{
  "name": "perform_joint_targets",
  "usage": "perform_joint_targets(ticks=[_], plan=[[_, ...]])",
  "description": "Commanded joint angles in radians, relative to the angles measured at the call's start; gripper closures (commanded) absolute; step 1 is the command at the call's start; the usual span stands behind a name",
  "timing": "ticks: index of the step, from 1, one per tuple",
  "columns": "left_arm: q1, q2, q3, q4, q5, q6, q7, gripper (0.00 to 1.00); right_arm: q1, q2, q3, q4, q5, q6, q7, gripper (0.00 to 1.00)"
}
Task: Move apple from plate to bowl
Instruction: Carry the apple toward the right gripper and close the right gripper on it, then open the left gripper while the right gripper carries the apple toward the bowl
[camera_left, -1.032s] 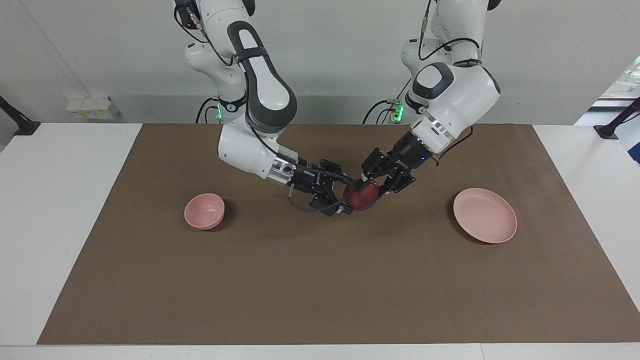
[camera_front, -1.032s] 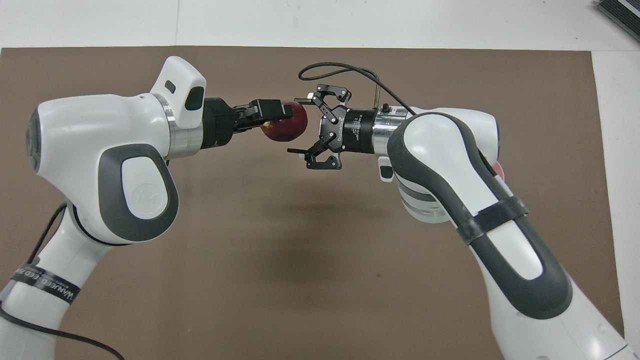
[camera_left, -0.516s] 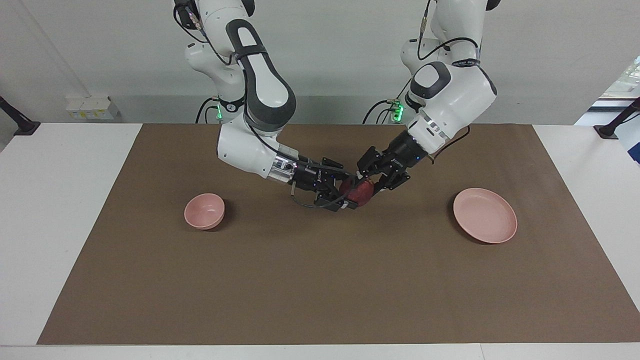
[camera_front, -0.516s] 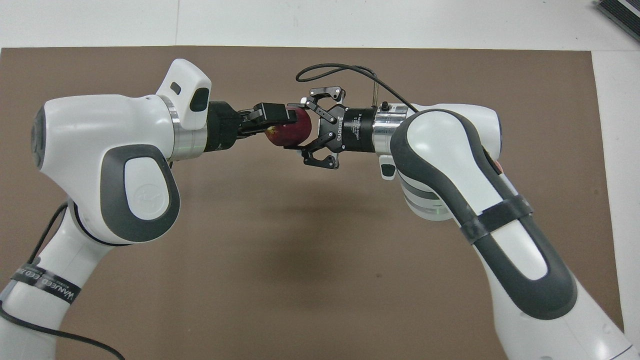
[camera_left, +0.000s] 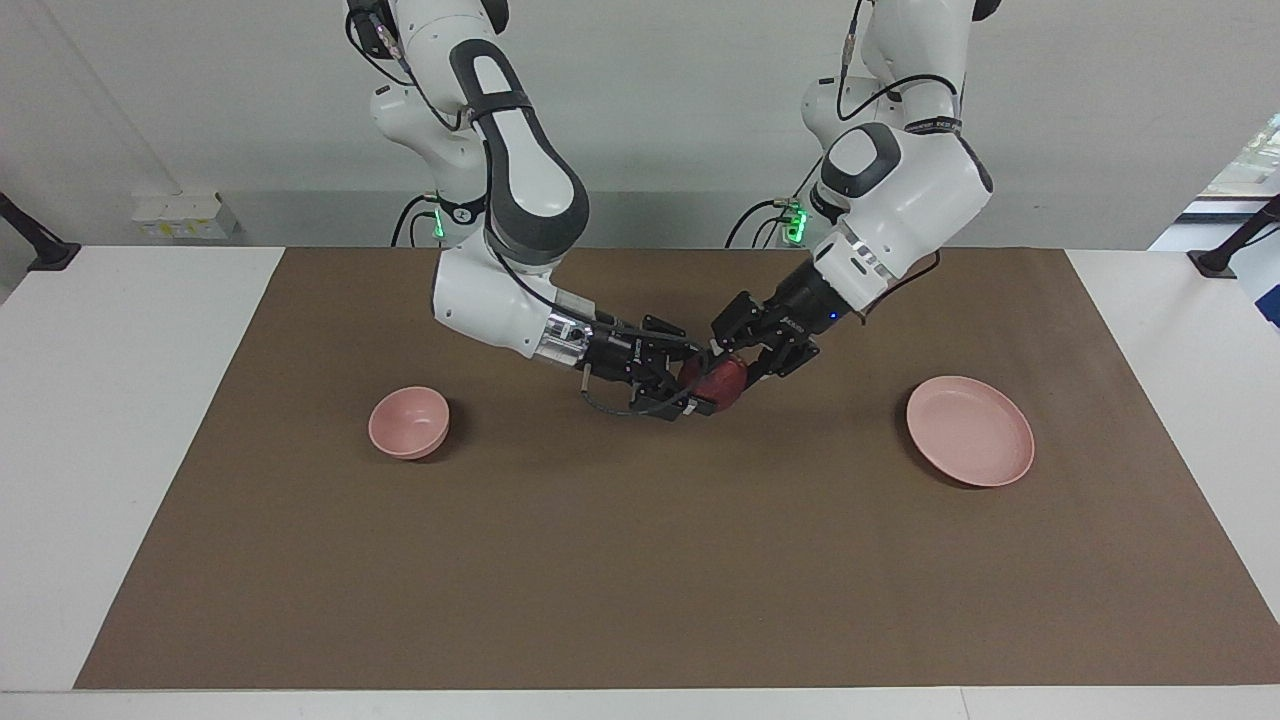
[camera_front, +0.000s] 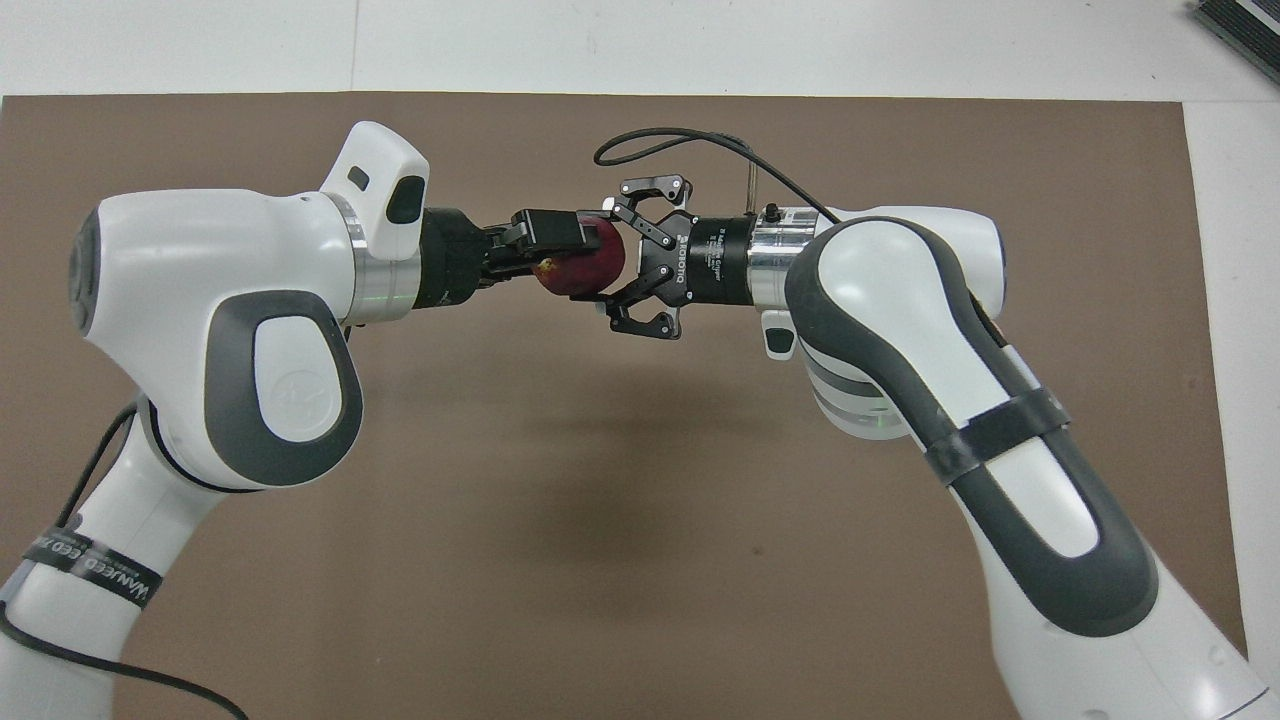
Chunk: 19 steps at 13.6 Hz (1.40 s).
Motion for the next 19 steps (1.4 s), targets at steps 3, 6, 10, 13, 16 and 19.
perform_joint_targets(ticks=[3,6,10,13,16,19], plan=[[-0.027,-0.014,0.013,0.005,0.019,-0.039,-0.062,0.0,-0.015,0.006,0.01,0.012,-0.053,0.013,-0.041,1.0],[-0.009,-0.023,0.02,0.003,0.057,-0.043,-0.061,0.0,-0.017,0.003,0.005,0.011,-0.124,0.015,-0.046,1.0],[0.022,-0.029,0.023,-0.004,0.129,-0.103,-0.059,0.0,-0.029,0.002,0.002,0.008,-0.304,0.018,-0.192,1.0],[0.073,-0.029,0.025,0.005,0.206,-0.198,-0.059,0.0,-0.06,0.002,0.002,-0.009,-0.533,0.012,-0.315,1.0],[0.093,-0.036,0.029,0.006,0.404,-0.31,-0.058,0.0,-0.081,-0.007,0.001,-0.011,-0.79,0.009,-0.4,1.0],[0.093,-0.044,0.033,0.005,0.61,-0.341,-0.053,0.0,-0.091,-0.04,0.001,-0.009,-1.114,-0.045,-0.406,1.0]])
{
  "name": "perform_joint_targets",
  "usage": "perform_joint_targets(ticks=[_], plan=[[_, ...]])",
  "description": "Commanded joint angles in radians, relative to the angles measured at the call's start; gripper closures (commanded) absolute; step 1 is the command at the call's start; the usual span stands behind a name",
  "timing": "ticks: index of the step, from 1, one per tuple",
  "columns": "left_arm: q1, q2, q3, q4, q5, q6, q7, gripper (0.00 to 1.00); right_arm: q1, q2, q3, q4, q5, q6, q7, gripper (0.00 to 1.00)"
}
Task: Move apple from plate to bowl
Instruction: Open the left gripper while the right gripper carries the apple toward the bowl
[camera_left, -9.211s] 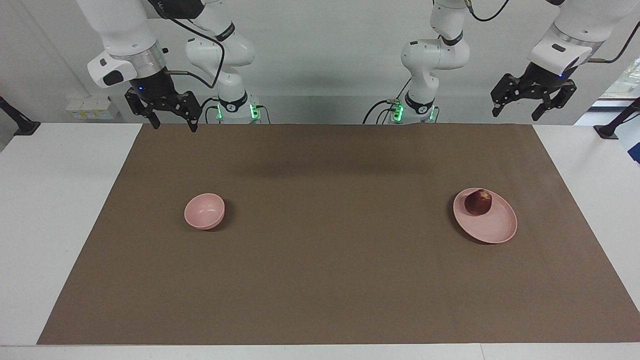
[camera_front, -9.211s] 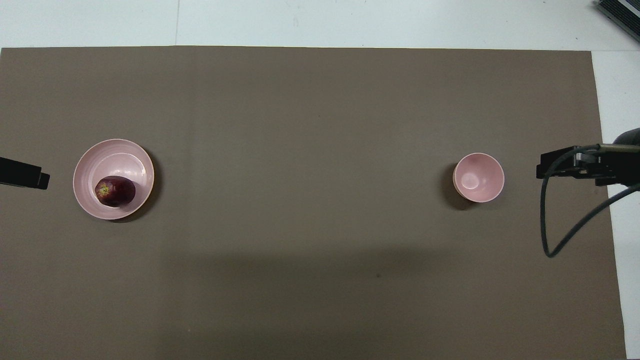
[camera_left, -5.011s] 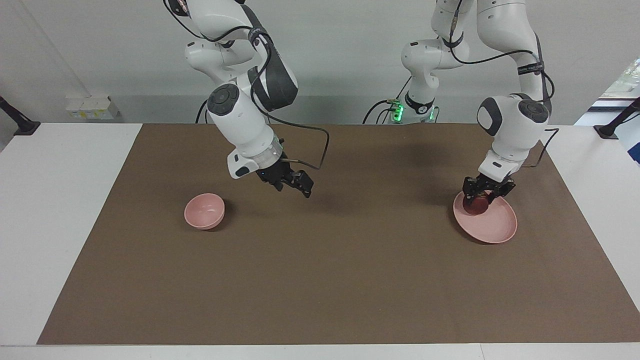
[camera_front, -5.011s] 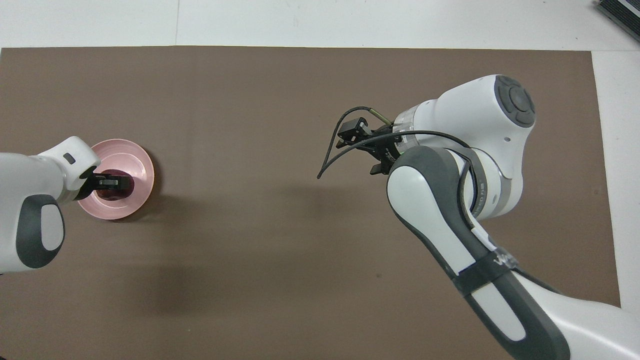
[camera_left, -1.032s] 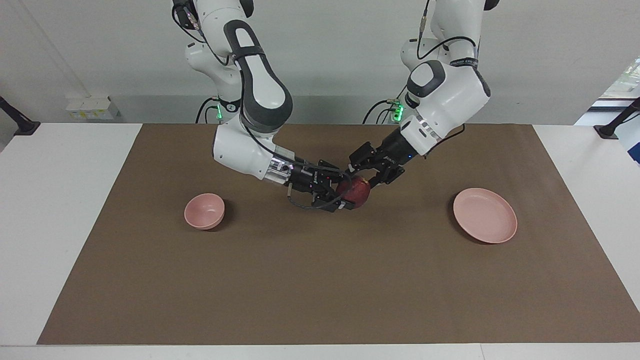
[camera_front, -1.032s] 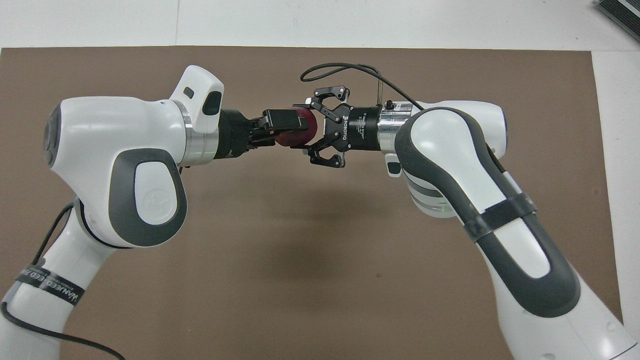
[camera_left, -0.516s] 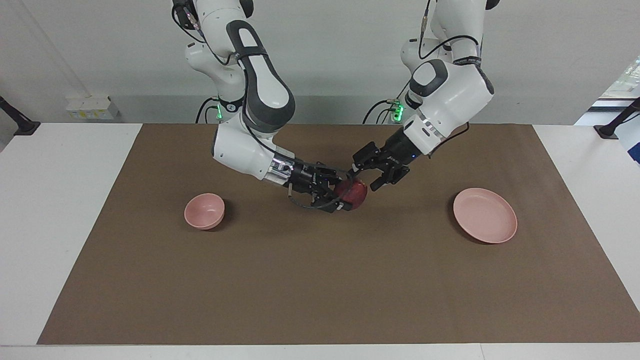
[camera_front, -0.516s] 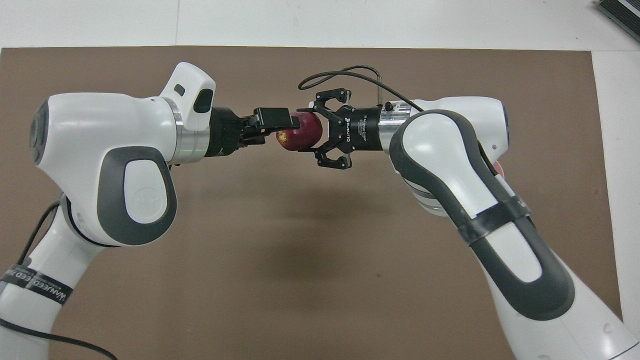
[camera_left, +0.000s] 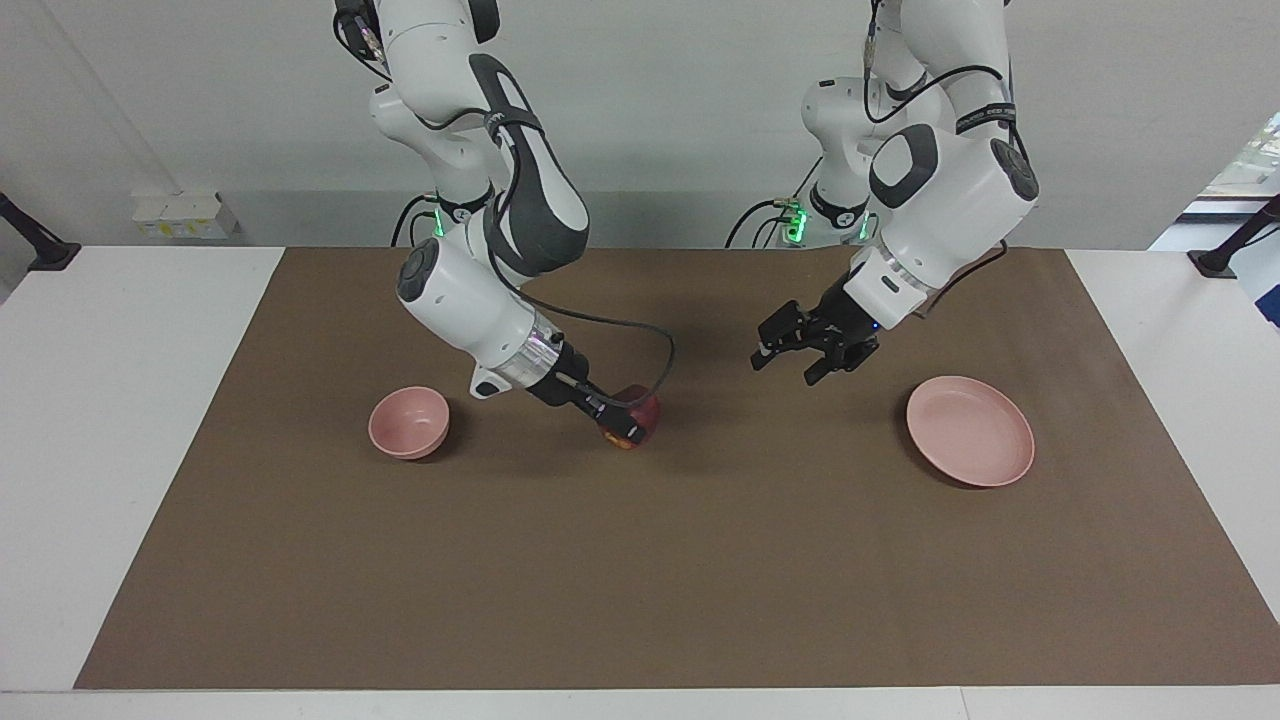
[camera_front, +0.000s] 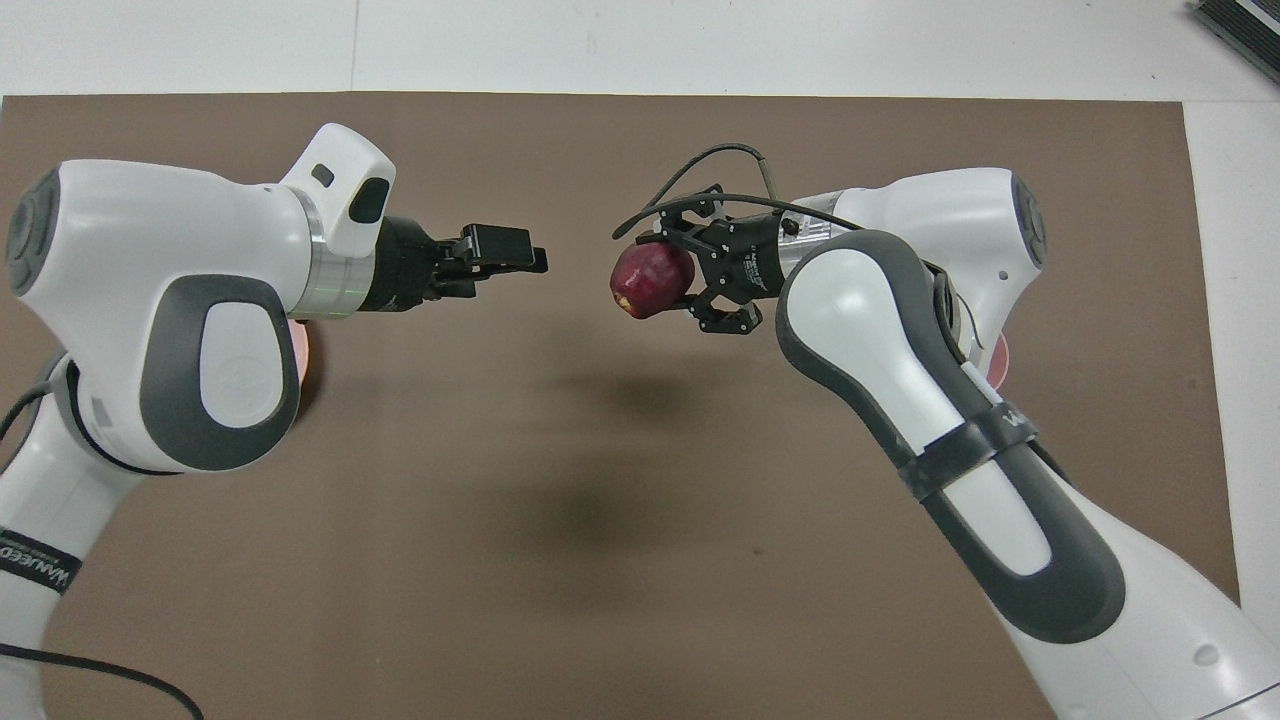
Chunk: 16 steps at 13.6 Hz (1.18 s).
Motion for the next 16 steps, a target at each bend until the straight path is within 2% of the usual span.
perform_joint_targets(ticks=[1,3,5,6,8,10,11,13,16], plan=[[0.018,-0.018,0.005,0.003,0.142,-0.048,-0.005,0.0,-0.02,-0.06,0.008,-0.008,-0.235,-0.083,-0.042,1.0],[0.024,-0.018,0.005,0.011,0.261,-0.073,0.008,0.0,-0.059,-0.112,0.01,-0.009,-0.358,-0.218,-0.137,1.0],[0.053,-0.019,0.007,0.045,0.274,-0.123,0.062,0.0,-0.121,-0.164,0.01,-0.023,-0.404,-0.342,-0.244,1.0],[0.072,-0.015,0.007,0.087,0.274,-0.163,0.095,0.0,-0.151,-0.181,0.01,-0.051,-0.412,-0.364,-0.292,1.0],[0.104,-0.009,0.008,0.17,0.277,-0.248,0.154,0.0,-0.237,-0.223,0.011,-0.148,-0.412,-0.334,-0.43,1.0],[0.121,-0.012,0.007,0.244,0.35,-0.349,0.204,0.0,-0.309,-0.252,0.011,-0.216,-0.412,-0.3,-0.562,1.0],[0.121,-0.01,0.007,0.285,0.401,-0.418,0.253,0.0,-0.336,-0.246,0.01,-0.223,-0.412,-0.295,-0.597,1.0],[0.127,-0.021,0.017,0.322,0.394,-0.499,0.3,0.0,-0.365,-0.209,0.011,-0.22,-0.408,-0.259,-0.61,1.0],[0.162,-0.038,0.014,0.401,0.325,-0.6,0.298,0.0,-0.368,-0.169,0.013,-0.209,-0.382,-0.237,-0.596,1.0]])
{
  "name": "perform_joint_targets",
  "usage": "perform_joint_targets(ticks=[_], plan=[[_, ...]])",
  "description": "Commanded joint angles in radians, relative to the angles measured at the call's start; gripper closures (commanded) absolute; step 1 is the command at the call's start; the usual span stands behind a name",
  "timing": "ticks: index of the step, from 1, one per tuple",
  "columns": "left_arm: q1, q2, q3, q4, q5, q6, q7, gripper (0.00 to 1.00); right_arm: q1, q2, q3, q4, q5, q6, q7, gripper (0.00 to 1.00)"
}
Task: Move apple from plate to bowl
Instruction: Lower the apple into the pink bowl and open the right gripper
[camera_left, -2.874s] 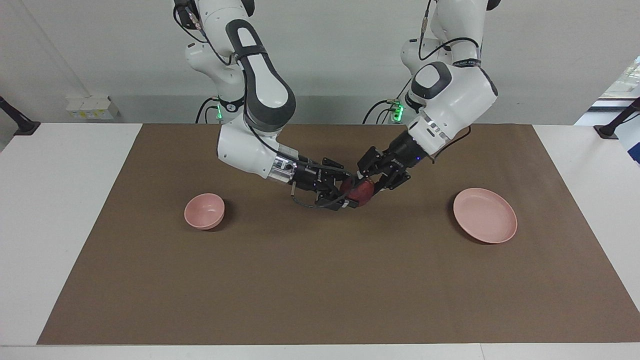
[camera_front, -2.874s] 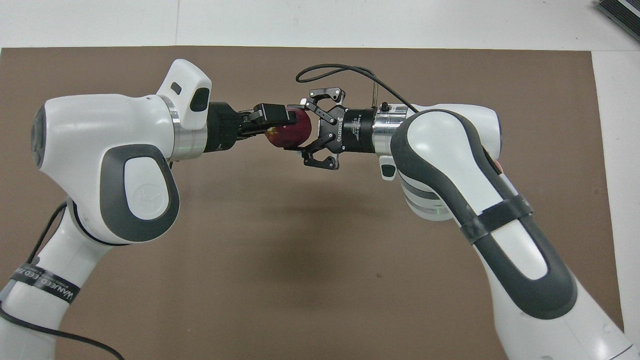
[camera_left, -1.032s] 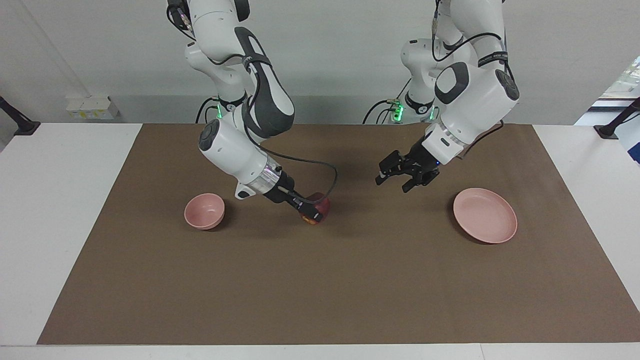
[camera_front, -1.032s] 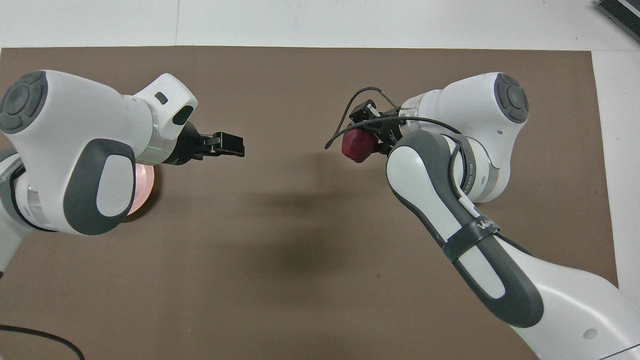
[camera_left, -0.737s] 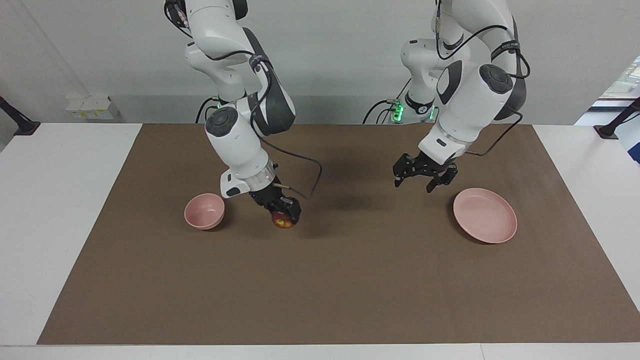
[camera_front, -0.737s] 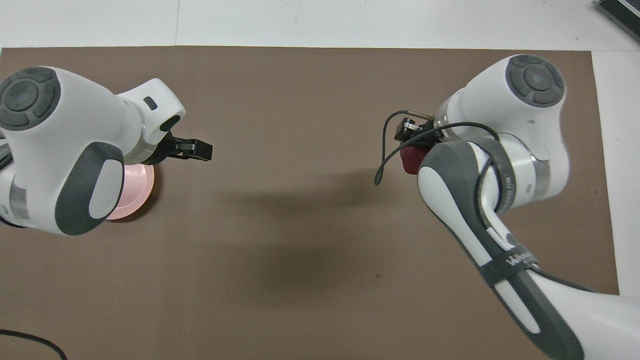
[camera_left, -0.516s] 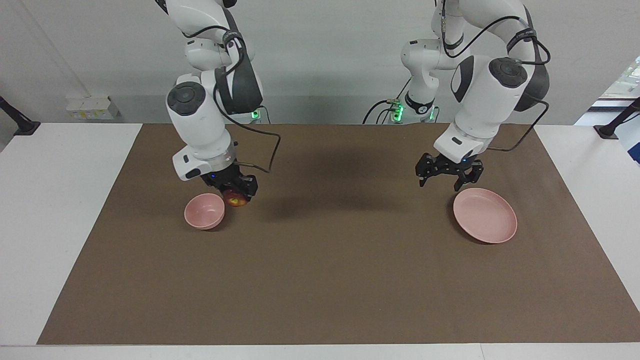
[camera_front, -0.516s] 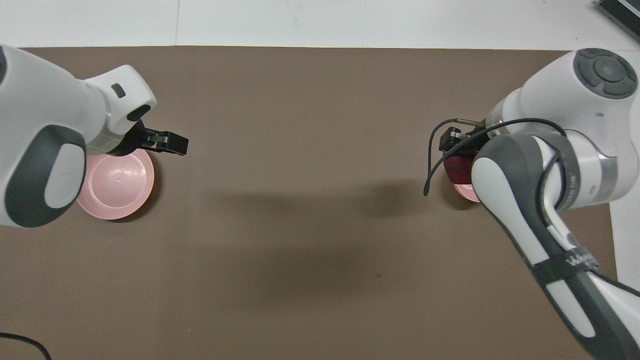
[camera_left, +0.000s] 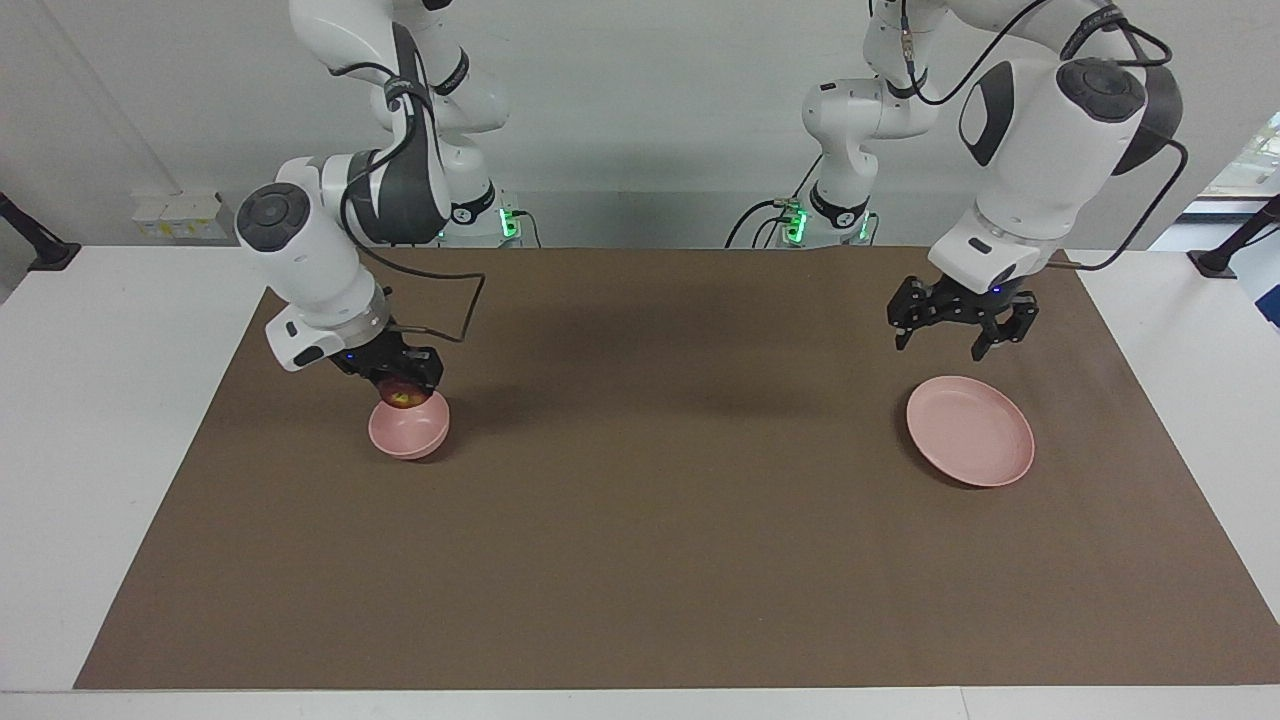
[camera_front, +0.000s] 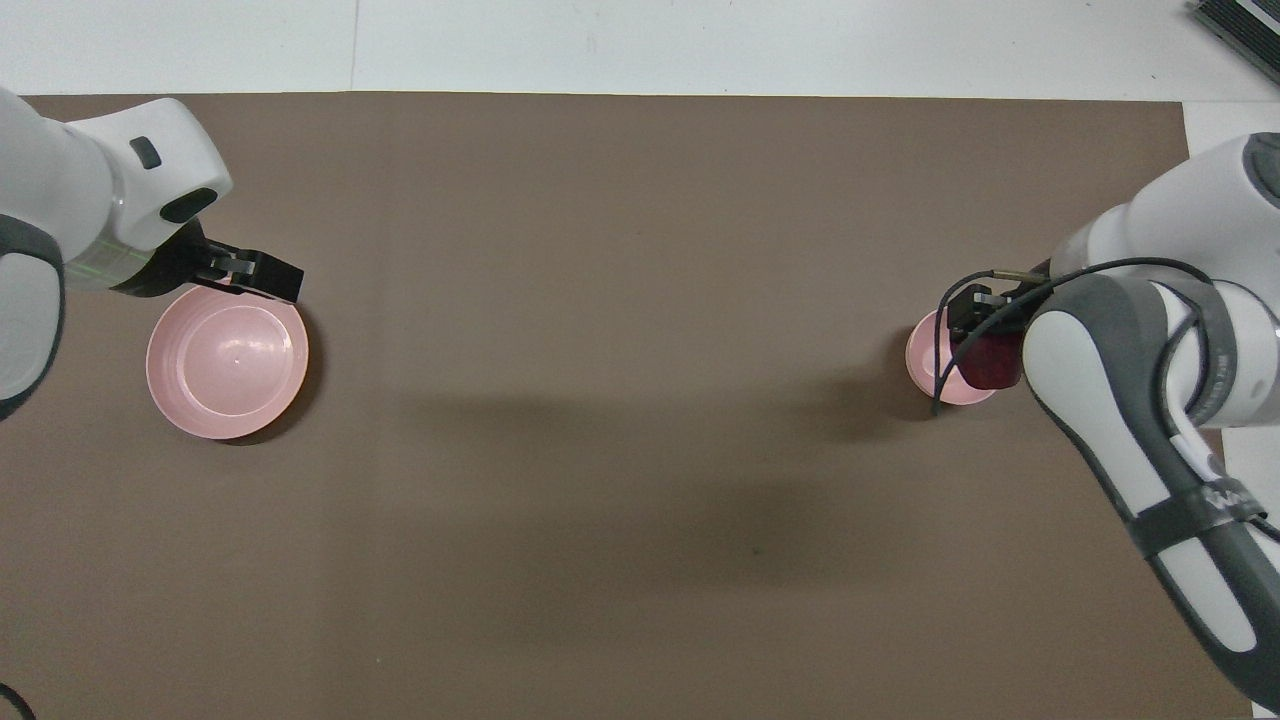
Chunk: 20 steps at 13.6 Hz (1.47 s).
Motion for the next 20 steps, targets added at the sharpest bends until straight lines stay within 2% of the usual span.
perform_joint_targets(ticks=[1,4,11,12,14,16,18,20], plan=[[0.04,-0.029,-0.009,0.052,-0.04,-0.074,0.019,0.0,-0.008,0.039,0.014,0.0,0.031,0.045,0.001,1.0],[0.044,-0.081,-0.009,0.009,-0.062,-0.063,0.013,0.0,0.01,0.067,0.014,0.037,0.065,0.071,0.023,1.0],[0.057,-0.089,-0.009,0.007,-0.074,-0.078,0.014,0.0,0.013,0.107,0.022,0.029,0.065,0.101,0.047,1.0],[0.07,-0.091,-0.007,0.004,-0.076,-0.078,0.016,0.0,0.013,0.114,0.022,0.029,0.066,0.101,0.049,0.94],[0.073,-0.091,-0.007,0.006,-0.076,-0.071,0.013,0.0,0.013,0.133,0.022,0.029,0.065,0.114,0.049,0.74],[0.073,-0.089,-0.007,0.006,-0.076,-0.064,0.016,0.0,0.013,0.134,0.022,0.032,0.065,0.114,0.049,0.47],[0.074,-0.089,-0.006,0.006,-0.077,-0.06,0.016,0.0,0.013,0.136,0.022,0.04,0.065,0.111,0.049,0.0],[0.074,-0.088,-0.006,0.006,-0.077,-0.031,0.014,0.0,0.013,0.133,0.023,0.068,0.063,0.097,0.05,0.0]])
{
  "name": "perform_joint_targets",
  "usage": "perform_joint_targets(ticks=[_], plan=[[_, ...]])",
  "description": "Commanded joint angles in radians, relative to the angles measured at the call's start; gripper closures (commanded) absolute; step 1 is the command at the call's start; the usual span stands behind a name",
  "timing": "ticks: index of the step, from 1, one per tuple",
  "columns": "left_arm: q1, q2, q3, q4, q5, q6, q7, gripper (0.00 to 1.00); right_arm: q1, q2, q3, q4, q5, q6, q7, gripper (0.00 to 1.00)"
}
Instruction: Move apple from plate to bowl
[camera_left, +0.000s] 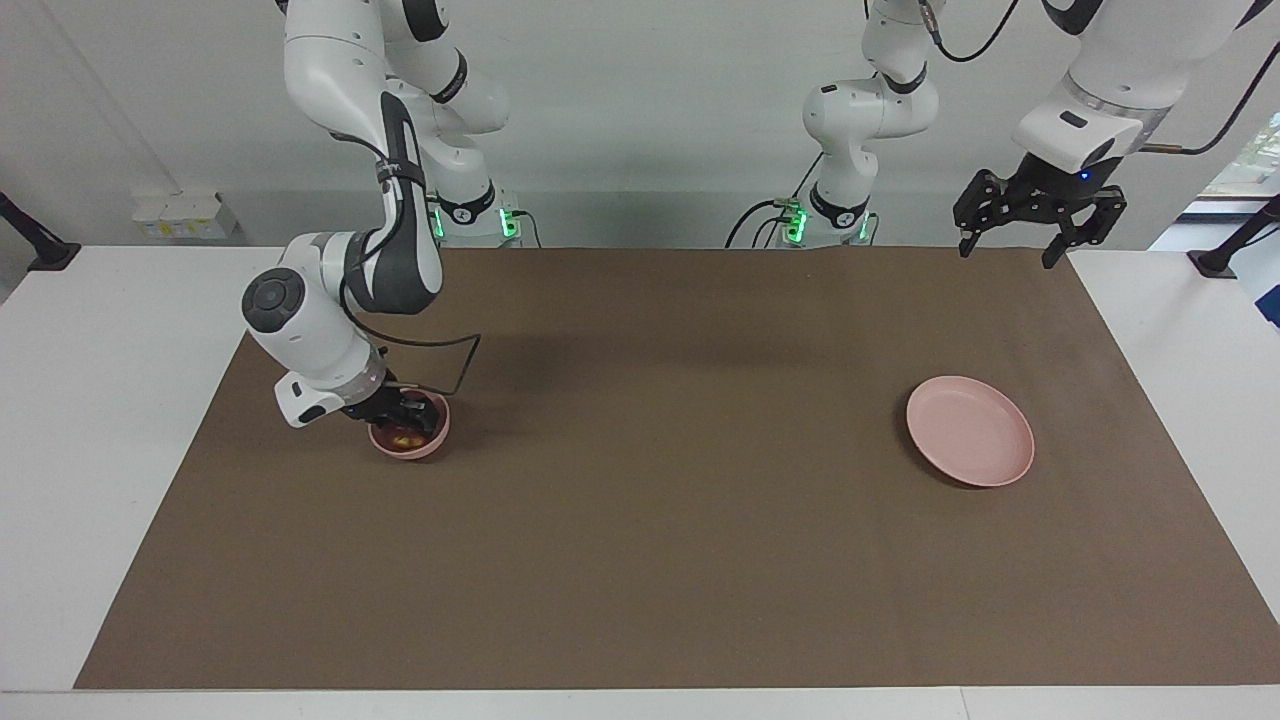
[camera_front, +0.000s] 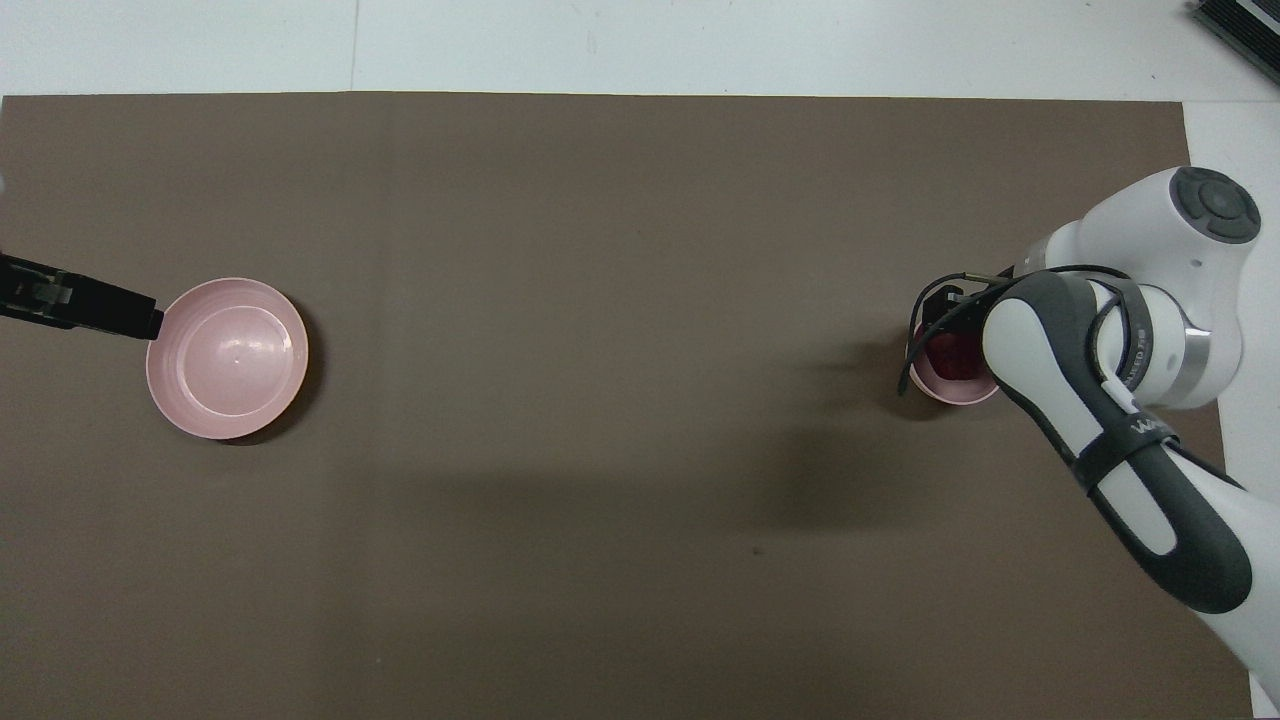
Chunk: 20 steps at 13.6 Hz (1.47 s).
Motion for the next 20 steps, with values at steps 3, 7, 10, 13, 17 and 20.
perform_joint_targets(ticks=[3,7,10,13,17,20], plan=[[0.019,-0.019,-0.005,-0.026,-0.014,0.073,0.008,0.0,0.023,-0.047,0.003,0.049,-0.033,-0.018,0.016,0.0],[0.004,-0.024,-0.002,-0.029,-0.015,0.054,0.008,0.0,0.032,-0.176,0.01,0.059,-0.175,-0.075,0.019,0.0],[-0.128,-0.03,0.138,-0.027,-0.015,0.051,0.011,0.0,0.066,-0.286,0.01,0.064,-0.175,-0.181,0.069,0.0],[-0.179,-0.034,0.173,-0.029,-0.015,0.042,0.01,0.0,0.06,-0.36,0.009,0.169,-0.153,-0.366,0.083,0.0],[-0.165,-0.031,0.187,-0.027,-0.015,0.01,0.019,0.0,0.048,-0.391,-0.019,0.338,-0.128,-0.587,0.073,0.0],[-0.161,-0.031,0.192,-0.029,-0.015,0.004,0.014,0.0,0.037,-0.463,-0.039,0.287,-0.116,-0.621,0.068,0.0]])
